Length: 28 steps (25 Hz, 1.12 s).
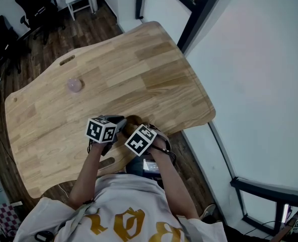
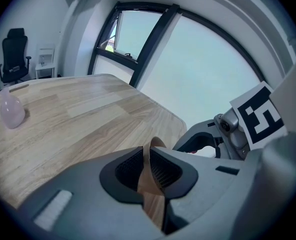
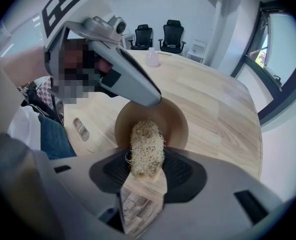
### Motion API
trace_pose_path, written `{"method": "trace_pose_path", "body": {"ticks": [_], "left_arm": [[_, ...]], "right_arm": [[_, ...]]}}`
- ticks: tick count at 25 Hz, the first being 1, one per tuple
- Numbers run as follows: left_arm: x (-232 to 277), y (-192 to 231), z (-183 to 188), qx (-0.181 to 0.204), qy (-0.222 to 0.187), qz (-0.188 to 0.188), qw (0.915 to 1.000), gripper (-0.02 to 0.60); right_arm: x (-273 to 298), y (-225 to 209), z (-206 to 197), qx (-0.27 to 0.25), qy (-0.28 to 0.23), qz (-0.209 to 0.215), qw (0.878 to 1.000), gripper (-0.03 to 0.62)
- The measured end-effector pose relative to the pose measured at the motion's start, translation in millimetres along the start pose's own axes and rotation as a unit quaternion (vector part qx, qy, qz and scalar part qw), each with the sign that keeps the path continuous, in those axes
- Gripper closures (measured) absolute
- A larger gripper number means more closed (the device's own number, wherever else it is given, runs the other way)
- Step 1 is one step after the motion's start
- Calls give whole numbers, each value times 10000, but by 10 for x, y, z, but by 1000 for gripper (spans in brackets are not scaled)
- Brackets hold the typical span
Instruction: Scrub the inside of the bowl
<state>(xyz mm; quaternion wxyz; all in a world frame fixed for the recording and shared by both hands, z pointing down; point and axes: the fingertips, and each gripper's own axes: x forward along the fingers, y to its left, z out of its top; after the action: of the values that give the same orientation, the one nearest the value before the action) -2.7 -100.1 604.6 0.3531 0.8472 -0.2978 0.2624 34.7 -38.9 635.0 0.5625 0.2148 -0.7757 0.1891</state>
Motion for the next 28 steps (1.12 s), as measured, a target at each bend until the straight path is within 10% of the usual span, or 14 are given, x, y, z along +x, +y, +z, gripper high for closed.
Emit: {"method": "trace_pose_path", "body": {"ticks": [28], "left_arm": [[-34,-58,46,-373,-196,-398,9983,540]], "right_arm": [[-94,-315,82,767,-307,-639,9945,413]]}}
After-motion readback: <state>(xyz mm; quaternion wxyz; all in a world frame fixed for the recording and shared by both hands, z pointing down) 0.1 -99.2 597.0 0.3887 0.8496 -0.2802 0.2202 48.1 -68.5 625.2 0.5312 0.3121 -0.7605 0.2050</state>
